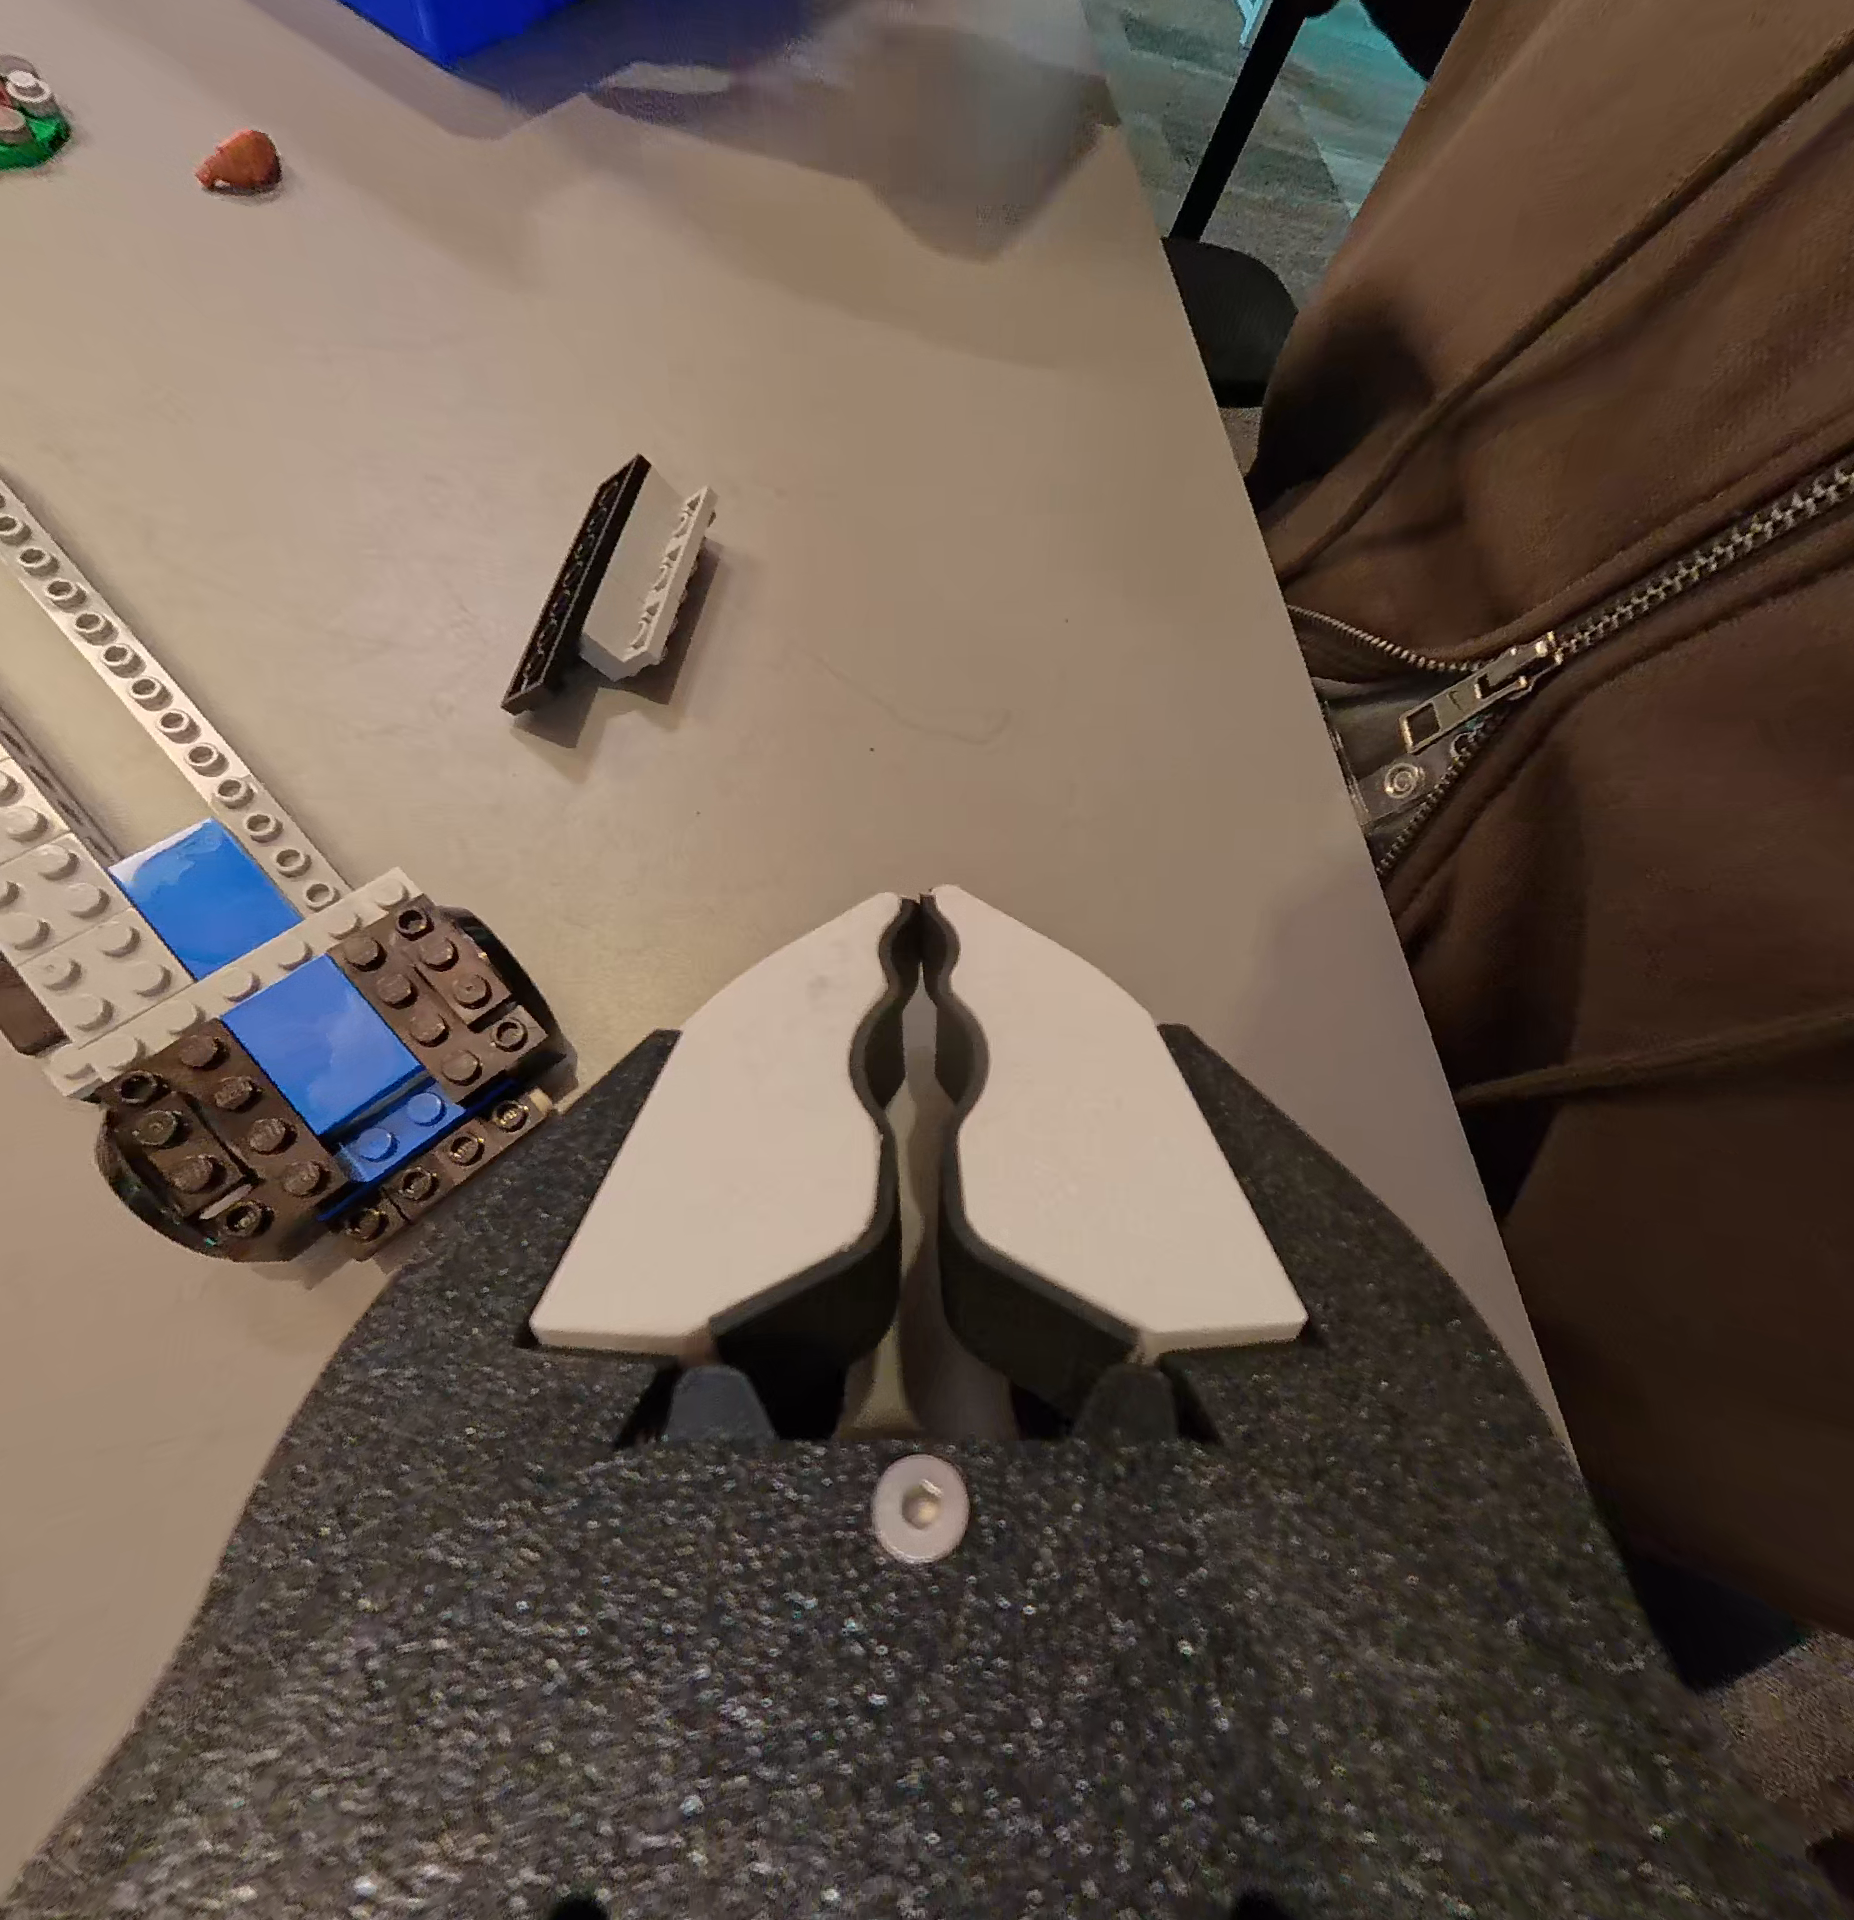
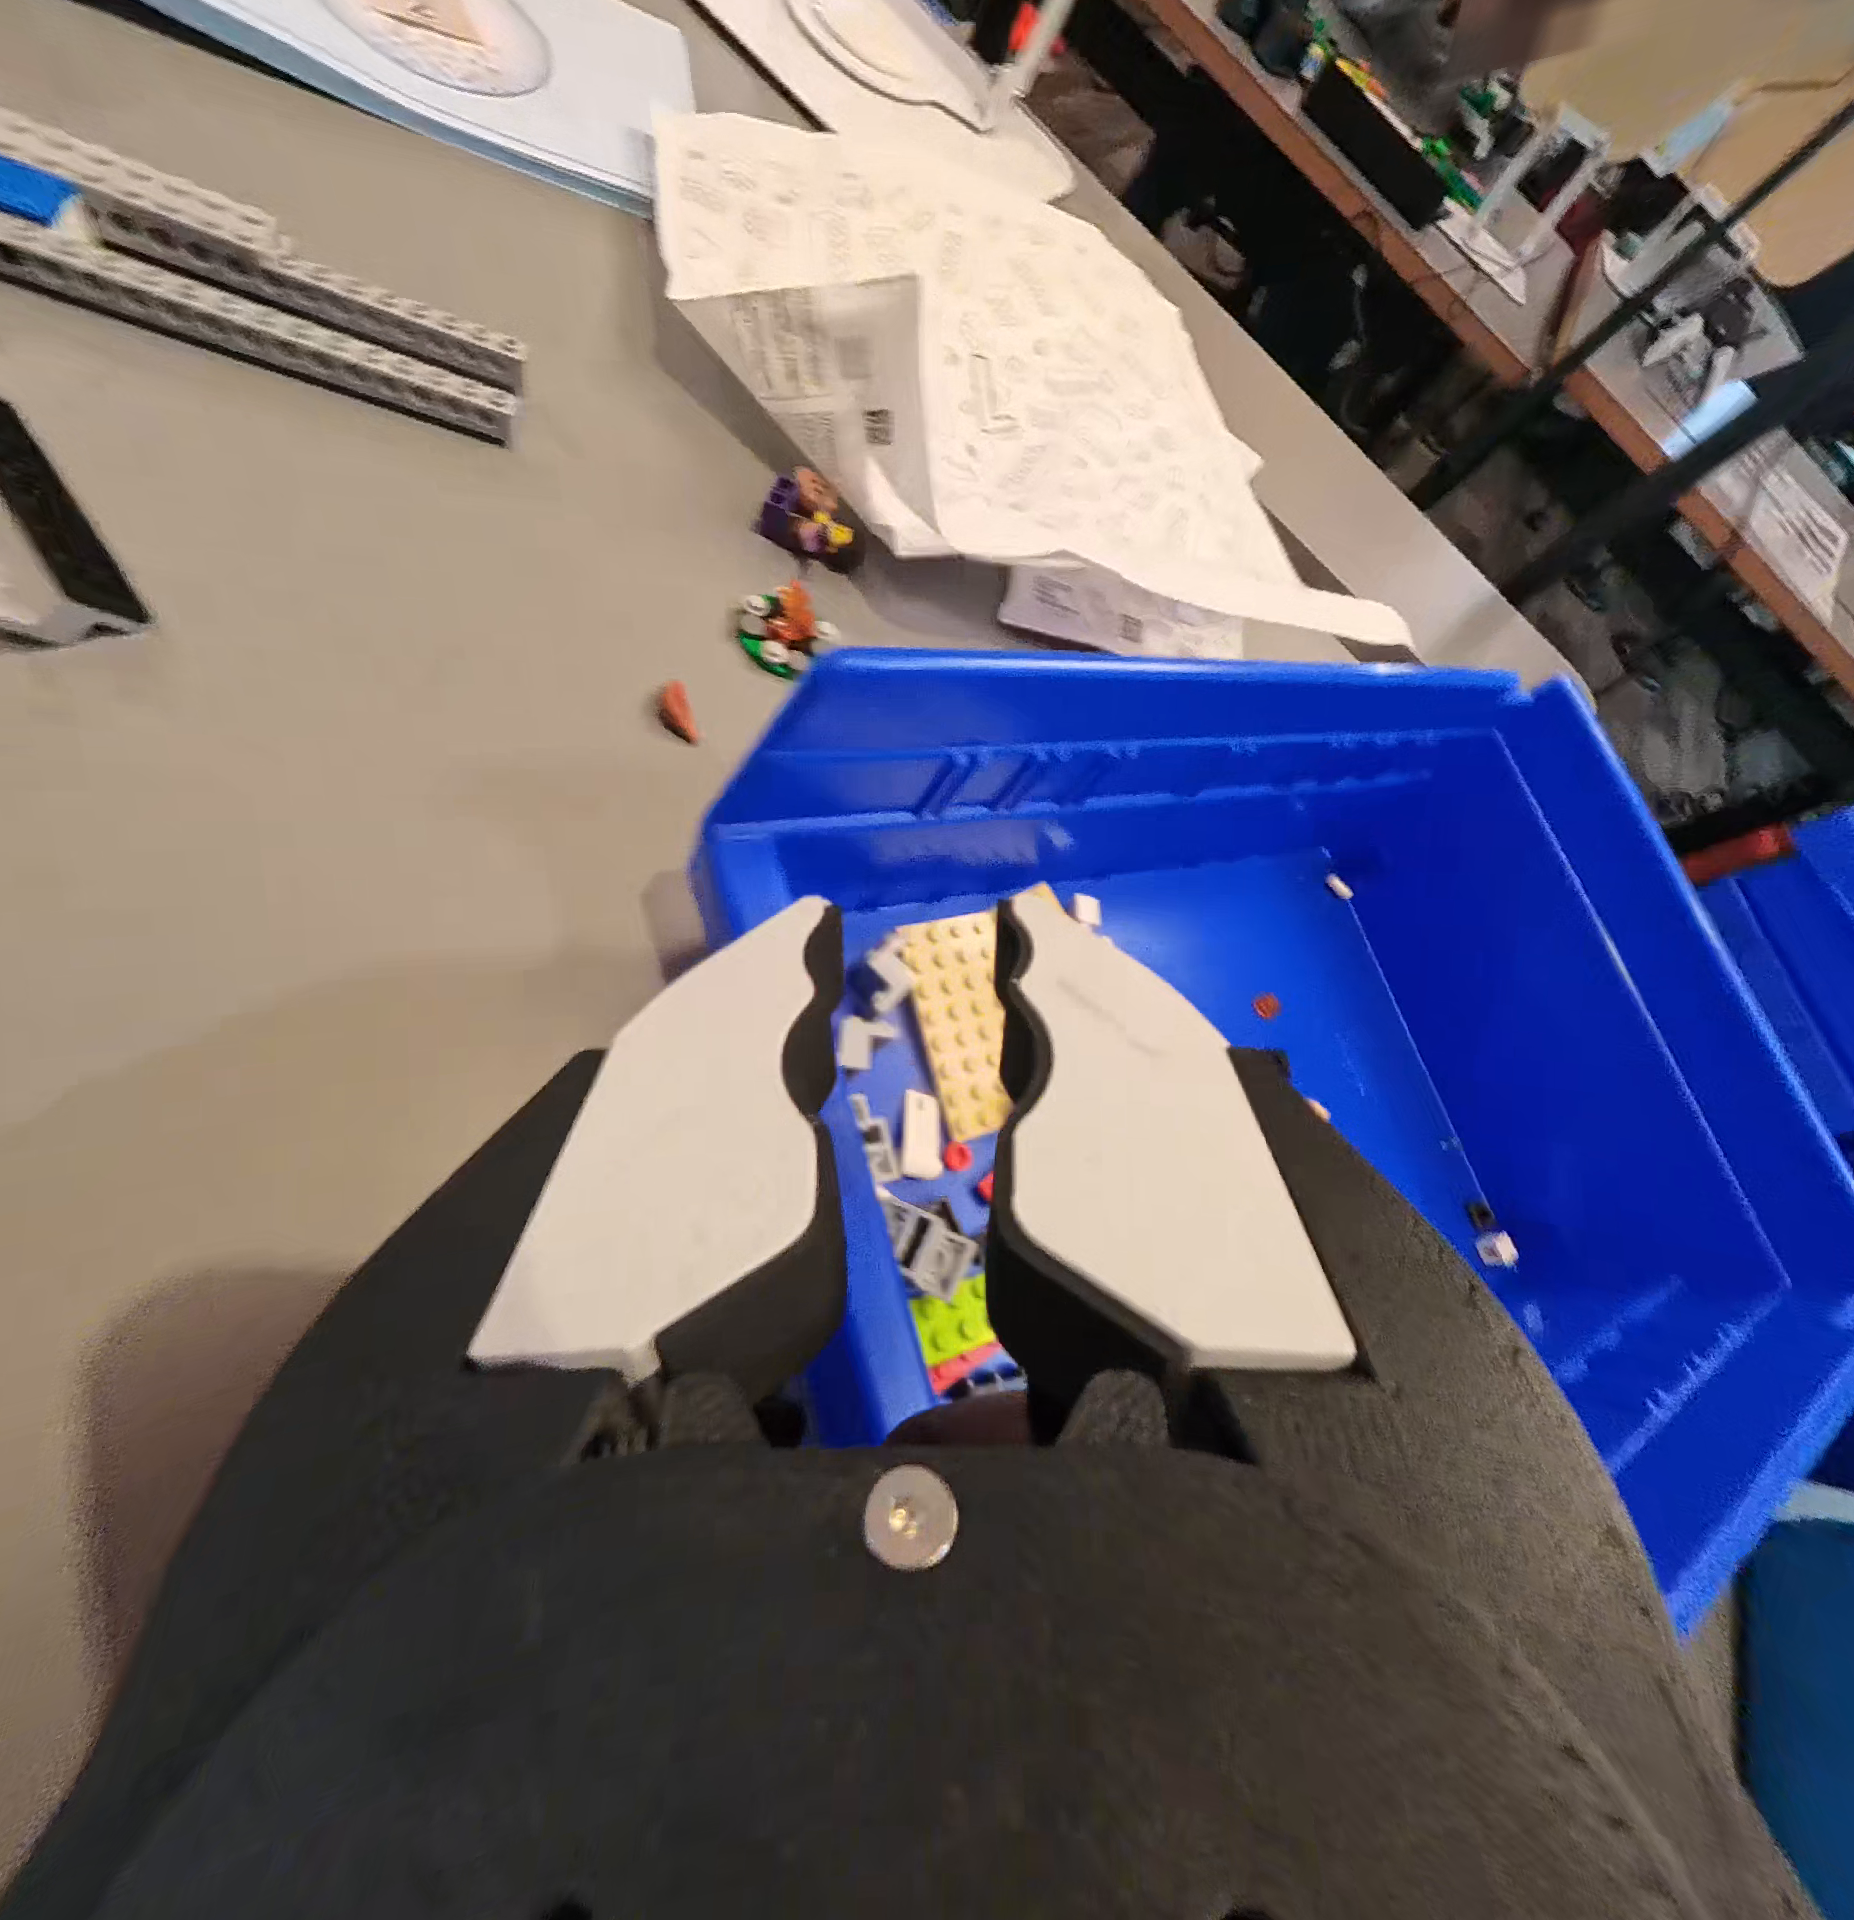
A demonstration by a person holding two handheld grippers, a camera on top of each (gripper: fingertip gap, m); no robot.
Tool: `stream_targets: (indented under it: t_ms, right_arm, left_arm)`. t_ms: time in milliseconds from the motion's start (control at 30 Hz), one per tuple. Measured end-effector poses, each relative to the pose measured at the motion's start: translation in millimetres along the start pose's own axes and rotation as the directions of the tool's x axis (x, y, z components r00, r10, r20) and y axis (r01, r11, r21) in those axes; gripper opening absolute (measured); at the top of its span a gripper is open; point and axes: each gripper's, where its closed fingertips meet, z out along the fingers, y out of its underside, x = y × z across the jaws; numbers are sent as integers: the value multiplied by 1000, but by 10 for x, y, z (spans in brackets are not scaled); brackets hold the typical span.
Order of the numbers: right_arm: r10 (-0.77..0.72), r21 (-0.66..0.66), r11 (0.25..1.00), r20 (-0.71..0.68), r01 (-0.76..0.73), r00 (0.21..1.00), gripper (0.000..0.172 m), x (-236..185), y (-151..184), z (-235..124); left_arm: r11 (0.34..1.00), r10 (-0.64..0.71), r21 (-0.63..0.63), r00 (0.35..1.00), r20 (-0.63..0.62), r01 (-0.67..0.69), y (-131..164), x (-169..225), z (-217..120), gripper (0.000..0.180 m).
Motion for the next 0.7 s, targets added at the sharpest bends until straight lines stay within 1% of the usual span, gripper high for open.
stream_targets:
  t_ms: [67, 167, 300, 400, 500, 600, 633, 700]
  right_arm:
    - [-25, 27, 999, 47, 24, 999, 28, -182, -75, 30]
    - [-48, 83, 996, 198, 32, 979, 28, -634, -232, 111]
    - [-109, 123, 990, 404, 64, 908, 35, -1307, -423, 324]
    - [-136, 105, 990, 516, 95, 846, 43, -1658, -492, 513]
    - [-141, 78, 990, 576, 118, 805, 45, -1862, -533, 673]
    - [-158, 18, 983, 601, 184, 783, 41, -1986, -462, 797]
    - [-145, 19, 986, 600, 167, 787, 29, -1993, -494, 820]
    - [-128, 9, 988, 588, 151, 799, 24, -1985, -517, 864]
  left_arm:
    - [1000, -9, 3, 1000, 0, 9, -4, -11, -2, 0]
    - [1000, -13, 17, 1000, 2, 13, -30, -28, -6, 0]
    - [999, -32, 40, 999, 20, 31, -73, -71, -8, 2]
    - [998, -44, 49, 998, 38, 42, -84, -102, -13, 4]
    - [997, -55, 57, 997, 48, 53, -94, -124, -16, 6]
    - [995, -73, 68, 996, 54, 69, -108, -148, -22, 7]
    - [994, -83, 76, 995, 56, 79, -117, -159, -27, 7]
    - [989, -114, 98, 992, 63, 107, -143, -193, -38, 8]
